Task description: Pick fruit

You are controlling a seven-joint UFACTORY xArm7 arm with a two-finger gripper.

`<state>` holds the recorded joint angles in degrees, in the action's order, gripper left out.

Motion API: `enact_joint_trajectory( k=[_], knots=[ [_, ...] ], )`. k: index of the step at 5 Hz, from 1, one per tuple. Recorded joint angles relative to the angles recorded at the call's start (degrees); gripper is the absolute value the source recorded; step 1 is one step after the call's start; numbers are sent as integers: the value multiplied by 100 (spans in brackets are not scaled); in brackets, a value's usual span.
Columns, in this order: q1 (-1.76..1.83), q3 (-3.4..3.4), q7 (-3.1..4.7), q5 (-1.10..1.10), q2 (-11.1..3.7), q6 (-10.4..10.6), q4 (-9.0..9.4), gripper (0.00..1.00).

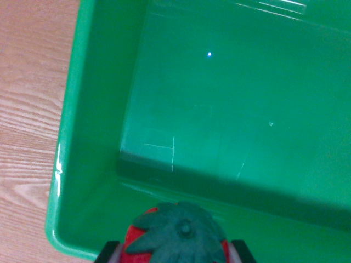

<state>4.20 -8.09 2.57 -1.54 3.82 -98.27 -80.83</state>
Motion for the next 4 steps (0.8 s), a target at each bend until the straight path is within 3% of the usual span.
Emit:
enact_joint_trajectory(
  k=[1, 4],
  knots=[
    [-2, -1, 3, -6, 40, -121, -81, 100],
    [-4, -1, 5, -10, 73, -219, -147, 100]
  ],
)
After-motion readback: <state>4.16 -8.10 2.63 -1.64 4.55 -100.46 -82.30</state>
